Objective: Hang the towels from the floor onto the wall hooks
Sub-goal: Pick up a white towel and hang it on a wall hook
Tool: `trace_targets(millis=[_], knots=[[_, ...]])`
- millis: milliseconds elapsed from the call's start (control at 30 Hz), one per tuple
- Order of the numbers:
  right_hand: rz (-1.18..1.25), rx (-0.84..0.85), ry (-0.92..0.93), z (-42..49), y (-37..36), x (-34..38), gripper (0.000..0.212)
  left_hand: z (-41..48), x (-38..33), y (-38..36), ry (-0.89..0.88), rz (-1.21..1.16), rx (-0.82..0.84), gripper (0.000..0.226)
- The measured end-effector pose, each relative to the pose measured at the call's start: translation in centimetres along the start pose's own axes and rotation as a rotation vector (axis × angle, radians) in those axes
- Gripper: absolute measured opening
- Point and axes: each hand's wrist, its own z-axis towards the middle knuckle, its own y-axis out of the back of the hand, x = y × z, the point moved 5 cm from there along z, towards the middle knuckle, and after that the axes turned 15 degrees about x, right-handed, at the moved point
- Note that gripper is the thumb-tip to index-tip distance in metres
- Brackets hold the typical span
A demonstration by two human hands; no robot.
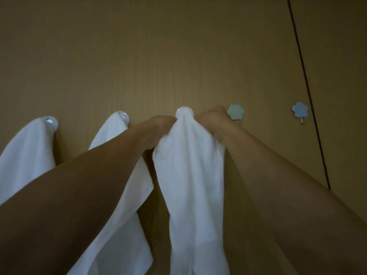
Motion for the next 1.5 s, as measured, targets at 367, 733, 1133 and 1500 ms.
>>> trace_targets(millis=[367,733,1133,1500], knots=[[-0.623,-0.365,0.569,-4.1,-2.2,1.0,0.026,-2.3,-2.9,-0.2,-0.372,0.415,-0.465,0.026],[0.267,0.089,0.266,-3.7,-2.4,-2.2,0.005,-2.6,0.4,-1.7,-0.145,-0.279,-0.156,0.013],[-0.056,-0.030,0.255,-5.8,-4.3,-5.3,0.026,-4.5,2.3,-5.9,-0.073,-0.400,-0.283,0.024],[-0.018,0.077,0.093,-15.3,-7.1,-10.4,0.027,-10.5,7.3,-10.7,-0.128,-0.384,-0.079,0.038]])
